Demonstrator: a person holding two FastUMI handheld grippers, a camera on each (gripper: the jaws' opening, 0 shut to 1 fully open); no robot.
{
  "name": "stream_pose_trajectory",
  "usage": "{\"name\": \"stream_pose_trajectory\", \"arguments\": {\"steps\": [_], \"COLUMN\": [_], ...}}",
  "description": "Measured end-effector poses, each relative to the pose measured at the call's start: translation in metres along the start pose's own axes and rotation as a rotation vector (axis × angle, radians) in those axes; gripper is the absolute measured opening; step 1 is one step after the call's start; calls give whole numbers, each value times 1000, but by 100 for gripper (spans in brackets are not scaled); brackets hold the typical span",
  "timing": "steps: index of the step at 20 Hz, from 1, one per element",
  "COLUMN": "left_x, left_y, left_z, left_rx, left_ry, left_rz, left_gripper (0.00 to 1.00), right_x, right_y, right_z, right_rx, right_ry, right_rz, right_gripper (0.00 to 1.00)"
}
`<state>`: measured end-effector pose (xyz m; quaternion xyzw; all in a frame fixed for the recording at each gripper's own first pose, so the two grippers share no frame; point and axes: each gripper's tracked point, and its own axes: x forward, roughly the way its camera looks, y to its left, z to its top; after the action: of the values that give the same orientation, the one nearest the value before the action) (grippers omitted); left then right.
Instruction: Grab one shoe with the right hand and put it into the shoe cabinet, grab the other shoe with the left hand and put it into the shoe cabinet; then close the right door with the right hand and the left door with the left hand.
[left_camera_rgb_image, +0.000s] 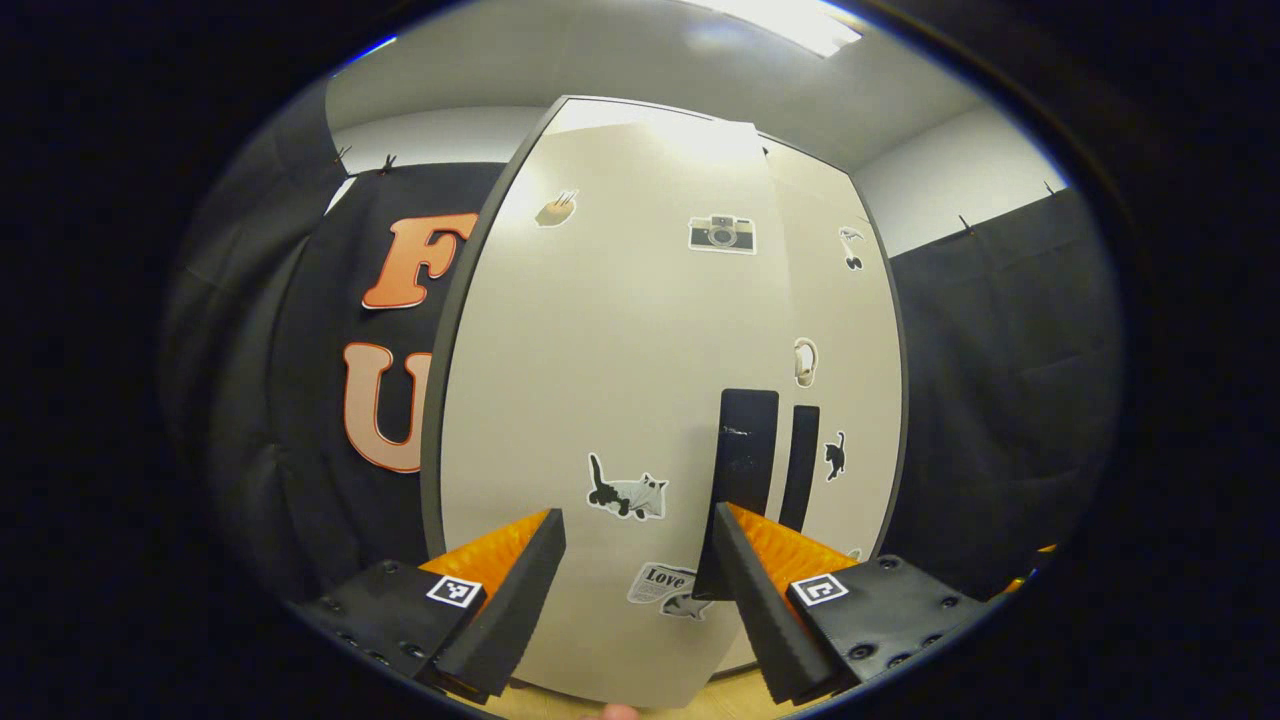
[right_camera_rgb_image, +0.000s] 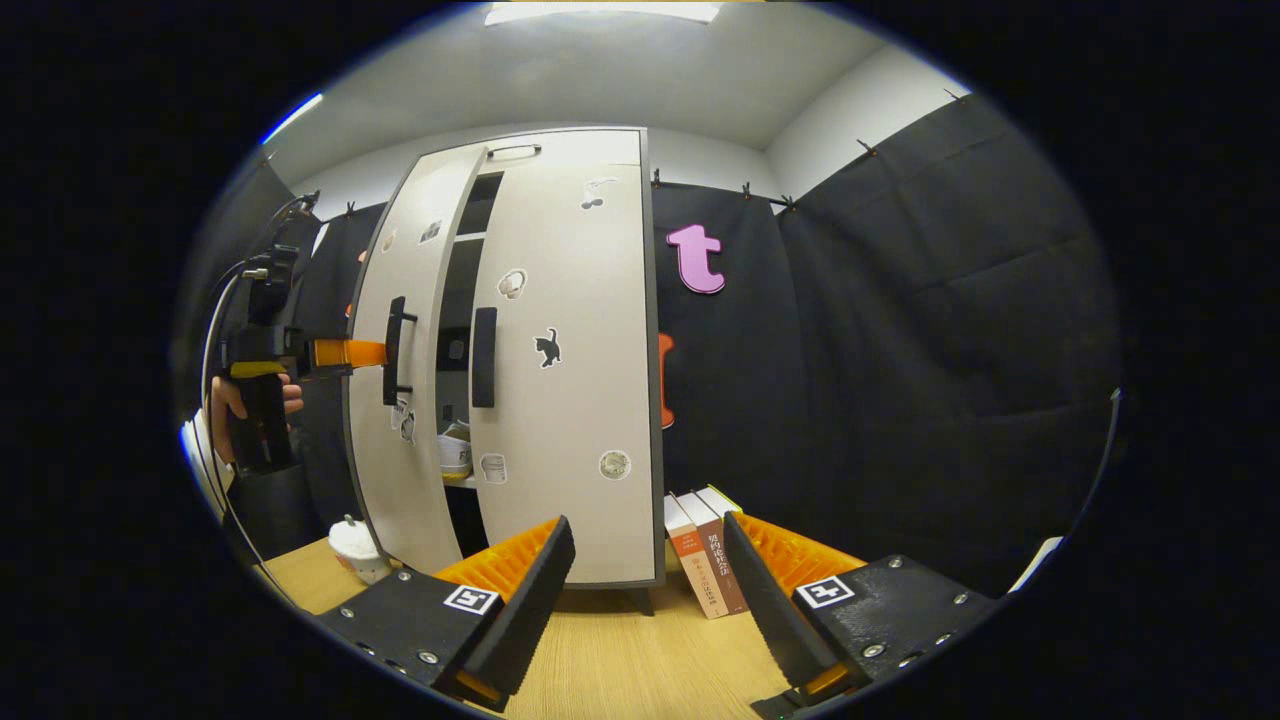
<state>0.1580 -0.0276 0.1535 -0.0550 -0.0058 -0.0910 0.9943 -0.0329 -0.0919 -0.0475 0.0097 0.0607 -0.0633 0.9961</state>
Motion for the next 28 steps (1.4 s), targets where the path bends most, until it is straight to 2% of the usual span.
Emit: {"name": "stream_pose_trajectory", "arguments": {"steps": [3, 6, 18, 21, 22, 23, 26, 28], "left_x": [20, 37, 47, 31, 19, 3, -40, -69], "left_y": [-3, -8, -8, -8, -7, -6, -9, -5], "left_z": [-6, -9, -12, -4, -1, 3, 13, 13], "left_rx": [-20, -4, 2, -22, -23, -27, -36, -13], "left_ry": [24, 26, 28, 11, 6, -1, -33, -43], "left_rz": [4, 11, 24, 18, 23, 22, 12, 31], "left_gripper": [94, 96, 96, 97, 94, 96, 96, 96], "right_x": [2, 2, 1, 0, -1, 0, 3, 5], "right_y": [-3, -9, -16, -12, -11, -8, 3, 12], "right_z": [1, 1, 3, 7, 7, 6, 1, -1], "right_rx": [1, -3, -2, -12, -17, -17, -7, -8], "right_ry": [-1, -2, 1, -6, -4, -1, 17, 24], "right_rz": [-9, -22, -38, -26, -22, -14, 19, 46], "right_gripper": [92, 92, 92, 92, 92, 92, 92, 92]}}
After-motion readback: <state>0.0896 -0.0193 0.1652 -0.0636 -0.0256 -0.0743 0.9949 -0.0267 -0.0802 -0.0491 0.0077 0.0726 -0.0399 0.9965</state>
